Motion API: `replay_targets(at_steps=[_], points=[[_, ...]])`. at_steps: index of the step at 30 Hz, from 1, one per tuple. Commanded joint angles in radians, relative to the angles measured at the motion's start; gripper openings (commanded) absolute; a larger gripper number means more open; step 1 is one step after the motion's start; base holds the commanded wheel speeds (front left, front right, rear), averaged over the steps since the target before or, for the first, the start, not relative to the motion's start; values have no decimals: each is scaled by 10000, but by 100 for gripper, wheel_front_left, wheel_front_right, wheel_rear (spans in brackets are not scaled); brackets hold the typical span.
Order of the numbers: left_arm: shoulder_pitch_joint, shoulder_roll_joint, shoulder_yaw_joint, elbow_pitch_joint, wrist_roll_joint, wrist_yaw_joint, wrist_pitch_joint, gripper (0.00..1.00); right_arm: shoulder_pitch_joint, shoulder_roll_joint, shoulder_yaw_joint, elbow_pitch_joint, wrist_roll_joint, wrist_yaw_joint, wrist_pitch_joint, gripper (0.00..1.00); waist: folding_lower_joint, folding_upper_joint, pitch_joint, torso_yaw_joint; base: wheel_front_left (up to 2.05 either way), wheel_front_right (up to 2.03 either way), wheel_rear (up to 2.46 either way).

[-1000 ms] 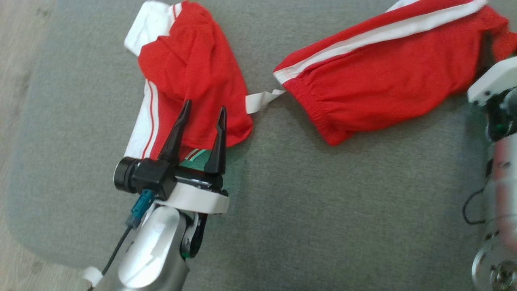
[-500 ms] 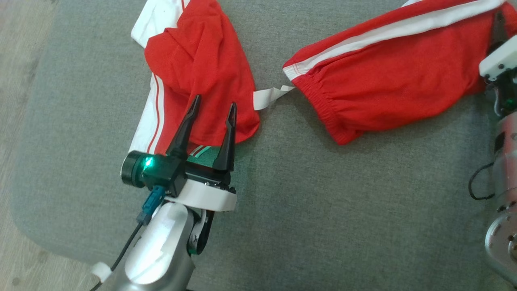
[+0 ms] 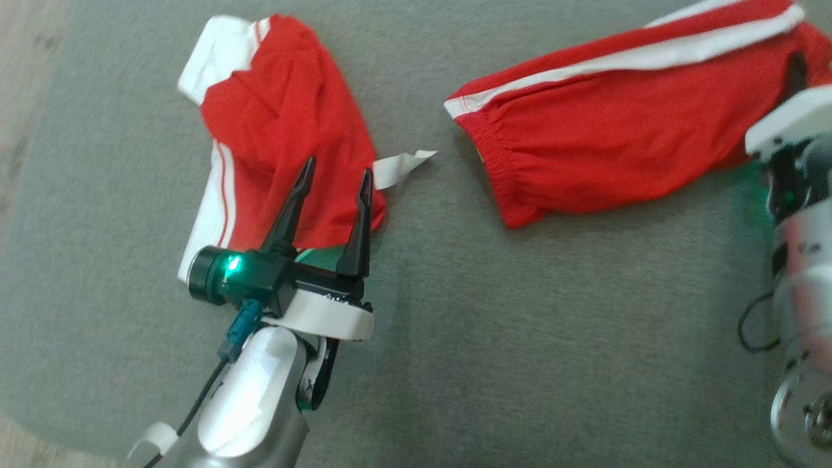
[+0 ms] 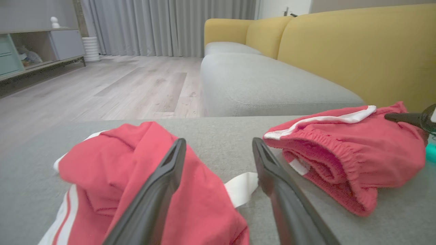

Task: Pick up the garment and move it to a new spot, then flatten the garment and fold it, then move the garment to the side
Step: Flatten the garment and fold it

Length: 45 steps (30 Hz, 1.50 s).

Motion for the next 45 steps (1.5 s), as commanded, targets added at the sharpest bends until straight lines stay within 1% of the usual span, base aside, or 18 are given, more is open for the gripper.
replay_targets(at_steps=[1, 6, 7, 10, 15, 19, 25, 29, 35, 40, 45], points=[[25, 94, 382, -251, 234, -7, -80, 100, 208, 136, 213, -411, 331, -7, -172, 0, -1, 0, -321, -335, 0, 0, 0], [262, 98, 470, -155, 510, -71, -80, 100, 1261, -147, 359, -1163, 1350, -7, -492, 0, -1, 0, -753, -806, 0, 0, 0], [262, 98, 470, -155, 510, -71, -80, 100, 1261, -147, 359, -1163, 1350, -7, -492, 0, -1, 0, -753, -806, 0, 0, 0], [396, 97, 484, -87, 548, -115, -80, 100, 1947, -393, 252, -1575, 1769, -7, -492, 0, -1, 0, -997, -983, 0, 0, 0], [551, 96, 605, -46, 584, -172, -80, 100, 2777, -635, -158, -2175, 2193, -7, -444, 0, -1, 0, -1190, -1142, 0, 0, 0], [681, 95, 745, -54, 657, -231, -80, 100, 3073, -589, -564, -2537, 2135, -7, -493, 0, -1, 0, -1216, -1194, 0, 0, 0], [647, 94, 701, -38, 593, -267, -80, 100, 3073, -309, -176, -3133, 2533, -7, -342, 0, -1, 0, -1216, -1119, 0, 0, 0], [684, 94, 677, 23, 565, -248, -80, 100, 3101, -79, 446, -3620, 3055, -7, -314, 0, -1, 0, -1359, -1066, 0, 0, 0], [800, 94, 765, 94, 484, -221, -80, 100, 3417, 274, 2043, -4673, 4334, -7, -244, 0, -1, 0, -1651, -1024, 0, 0, 0], [840, 94, 688, 141, 403, -227, -80, 100, 3723, 369, 3372, -5344, 5171, -7, -294, 0, -1, 0, -1840, -919, 0, 0, 0], [900, 93, 671, 188, 358, -225, -80, 100, 3975, 373, 4702, -5691, 5739, -7, -378, 0, -1, 0, -1973, -716, 0, 0, 0]])
